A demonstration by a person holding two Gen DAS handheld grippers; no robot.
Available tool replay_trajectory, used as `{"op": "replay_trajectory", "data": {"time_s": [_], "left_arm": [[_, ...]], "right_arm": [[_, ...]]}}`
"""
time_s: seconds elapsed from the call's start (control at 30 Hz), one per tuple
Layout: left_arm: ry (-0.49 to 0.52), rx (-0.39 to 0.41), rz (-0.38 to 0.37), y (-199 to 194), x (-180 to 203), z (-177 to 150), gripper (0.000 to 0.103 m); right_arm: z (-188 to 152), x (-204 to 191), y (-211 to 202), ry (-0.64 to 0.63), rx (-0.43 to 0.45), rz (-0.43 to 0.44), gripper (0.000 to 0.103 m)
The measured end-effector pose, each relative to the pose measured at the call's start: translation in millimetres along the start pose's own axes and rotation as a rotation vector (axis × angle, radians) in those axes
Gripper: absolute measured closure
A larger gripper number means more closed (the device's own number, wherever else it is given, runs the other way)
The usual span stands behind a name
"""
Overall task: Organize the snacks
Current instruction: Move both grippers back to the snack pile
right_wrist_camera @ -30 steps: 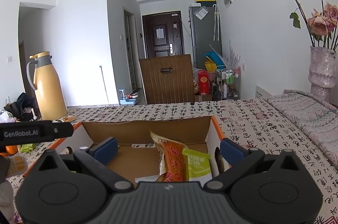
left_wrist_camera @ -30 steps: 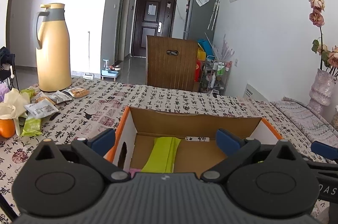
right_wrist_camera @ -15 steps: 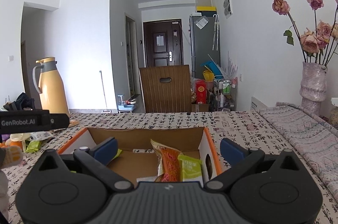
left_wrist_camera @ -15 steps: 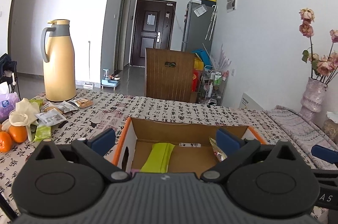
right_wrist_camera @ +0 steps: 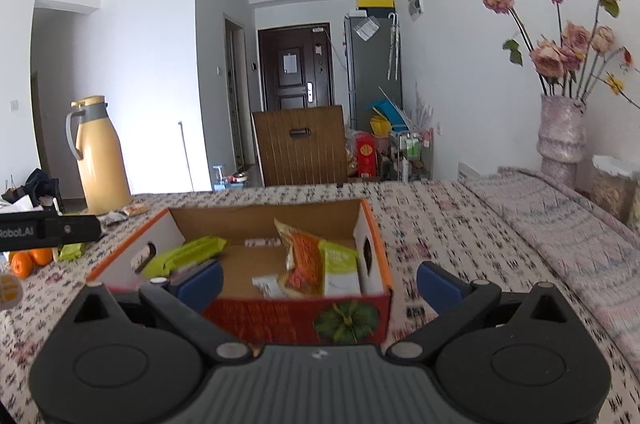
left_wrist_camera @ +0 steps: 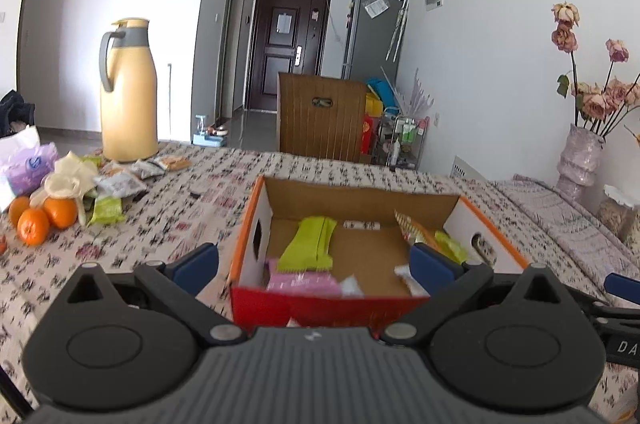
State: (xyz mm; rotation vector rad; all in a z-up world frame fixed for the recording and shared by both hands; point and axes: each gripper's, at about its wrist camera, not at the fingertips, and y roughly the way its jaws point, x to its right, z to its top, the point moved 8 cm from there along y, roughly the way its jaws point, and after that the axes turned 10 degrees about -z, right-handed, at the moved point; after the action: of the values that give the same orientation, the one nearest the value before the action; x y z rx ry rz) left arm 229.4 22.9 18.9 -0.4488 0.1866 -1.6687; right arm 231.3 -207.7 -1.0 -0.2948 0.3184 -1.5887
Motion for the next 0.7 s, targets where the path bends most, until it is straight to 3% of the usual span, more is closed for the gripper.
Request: {"op": "replay_trajectory", "data": {"time_s": [0.57, 0.7], "left_arm": [[-0.020, -0.091, -0.025, -39.0, -23.2, -78.4, 0.000], [-0.025, -0.122, -0.012, -40.6, -29.8, -91.0, 0.000]], "right_arm": [[-92.1, 17.1, -22.2, -0.020, -0.176, -0.027, 0.000], [-98.4, 14.1, -20.1, -0.037, -0.192, -0.033, 0.009]]}}
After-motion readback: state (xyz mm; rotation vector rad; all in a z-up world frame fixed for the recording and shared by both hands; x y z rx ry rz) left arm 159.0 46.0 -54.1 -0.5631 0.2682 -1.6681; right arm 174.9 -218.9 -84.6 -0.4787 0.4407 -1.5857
